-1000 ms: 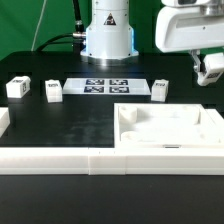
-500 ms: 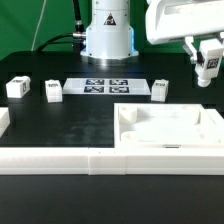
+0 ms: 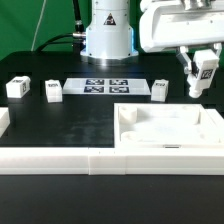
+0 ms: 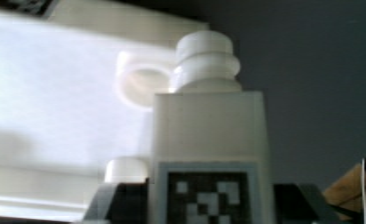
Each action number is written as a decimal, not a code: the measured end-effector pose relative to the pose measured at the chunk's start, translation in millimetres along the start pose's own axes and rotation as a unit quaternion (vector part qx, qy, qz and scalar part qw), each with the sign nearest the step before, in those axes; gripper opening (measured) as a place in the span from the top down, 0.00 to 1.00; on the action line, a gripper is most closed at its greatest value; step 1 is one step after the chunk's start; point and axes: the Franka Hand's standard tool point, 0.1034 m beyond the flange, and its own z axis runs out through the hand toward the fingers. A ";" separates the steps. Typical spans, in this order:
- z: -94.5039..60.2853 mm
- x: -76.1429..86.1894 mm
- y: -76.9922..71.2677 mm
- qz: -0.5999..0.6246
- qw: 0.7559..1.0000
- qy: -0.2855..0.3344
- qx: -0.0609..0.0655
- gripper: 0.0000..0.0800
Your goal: Assemble one leg
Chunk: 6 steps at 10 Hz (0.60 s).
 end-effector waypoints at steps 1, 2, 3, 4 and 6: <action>8.5 4.7 13.2 -0.015 1.000 0.001 -0.006 0.64; 13.6 11.2 21.6 -0.022 1.000 0.002 -0.009 0.64; 14.1 21.0 23.7 -0.024 1.000 0.000 -0.008 0.64; 14.1 22.0 23.7 -0.023 1.000 0.004 -0.009 0.64; 14.5 20.9 23.6 -0.023 1.000 0.003 -0.009 0.64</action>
Offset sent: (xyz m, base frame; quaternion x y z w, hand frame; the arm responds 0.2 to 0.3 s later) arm 0.0000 0.0000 0.0000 0.0000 0.0000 0.0000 1.0000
